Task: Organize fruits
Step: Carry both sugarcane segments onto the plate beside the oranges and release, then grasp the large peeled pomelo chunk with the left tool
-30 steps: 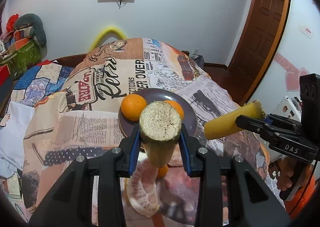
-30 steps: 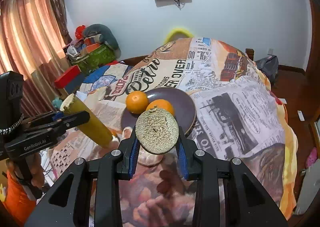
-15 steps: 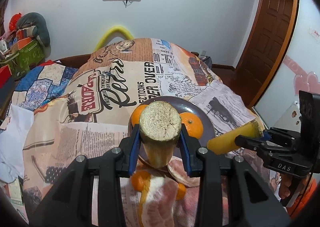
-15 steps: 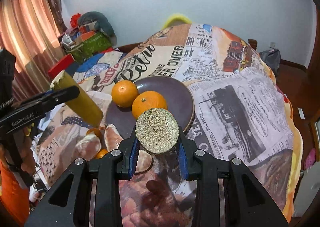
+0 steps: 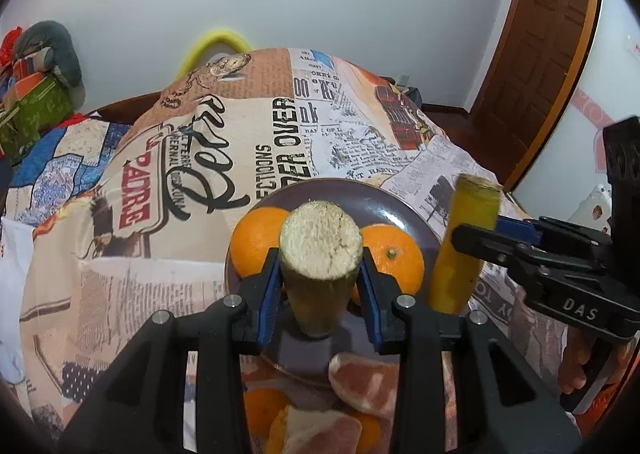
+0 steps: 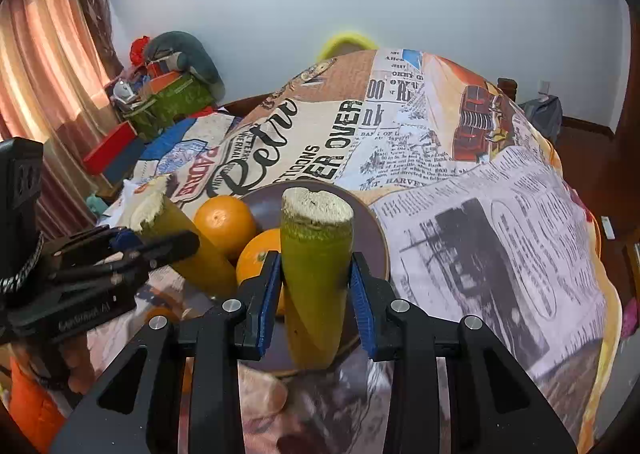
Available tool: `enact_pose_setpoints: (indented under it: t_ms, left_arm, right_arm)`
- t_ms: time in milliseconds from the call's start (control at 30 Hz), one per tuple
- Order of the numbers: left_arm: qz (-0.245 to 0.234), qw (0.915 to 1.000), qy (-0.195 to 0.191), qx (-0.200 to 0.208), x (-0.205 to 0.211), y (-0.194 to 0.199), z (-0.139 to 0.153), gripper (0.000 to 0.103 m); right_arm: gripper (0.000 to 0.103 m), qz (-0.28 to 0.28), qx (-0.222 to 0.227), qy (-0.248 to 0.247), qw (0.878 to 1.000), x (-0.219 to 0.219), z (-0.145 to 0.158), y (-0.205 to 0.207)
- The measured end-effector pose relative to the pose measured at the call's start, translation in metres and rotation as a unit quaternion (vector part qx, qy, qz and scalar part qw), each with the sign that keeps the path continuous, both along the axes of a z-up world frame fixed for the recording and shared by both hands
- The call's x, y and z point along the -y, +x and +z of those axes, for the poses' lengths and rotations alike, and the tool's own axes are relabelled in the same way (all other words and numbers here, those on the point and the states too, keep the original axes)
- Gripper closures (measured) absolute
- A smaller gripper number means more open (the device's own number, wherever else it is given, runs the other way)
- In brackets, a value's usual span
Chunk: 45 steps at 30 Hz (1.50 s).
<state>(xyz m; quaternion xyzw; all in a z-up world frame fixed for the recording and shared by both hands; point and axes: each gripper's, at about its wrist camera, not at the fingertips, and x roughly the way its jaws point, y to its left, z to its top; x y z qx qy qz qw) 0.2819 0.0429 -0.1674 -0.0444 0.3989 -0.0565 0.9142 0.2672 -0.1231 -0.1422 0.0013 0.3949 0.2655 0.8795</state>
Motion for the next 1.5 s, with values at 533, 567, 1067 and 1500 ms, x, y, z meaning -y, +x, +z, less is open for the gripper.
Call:
enact_pose_setpoints:
  t_ms: [533, 567, 1067, 1500]
  left_arm:
    - [-0.002, 0.9998, -0.004, -0.018, 0.007, 0.040, -0.014, 0.067]
    - [-0.002, 0.9998, -0.004, -0.017, 0.007, 0.040, -0.013, 0.067]
    - [0.006, 0.9999, -0.012, -0.004, -0.001, 0.018, 0.004, 0.060]
    - [0.014, 0.9998, 0.011, 0.009, -0.005, -0.040, 0.035, 0.057]
  right_arm:
    - [0.071, -0.001, -0.020, -0.002, 1.000, -0.004, -0.016, 0.036]
    - [0.070, -0.003, -0.021, -0.006, 1.000, -0.005, -0.017, 0.038]
    - [0.061, 0.000, -0.007, -0.033, 0.999, 0.003, -0.008, 0.021]
    - [0.043, 0.015, 0.044, -0.022, 0.999, 0.009, 0.029, -0.039]
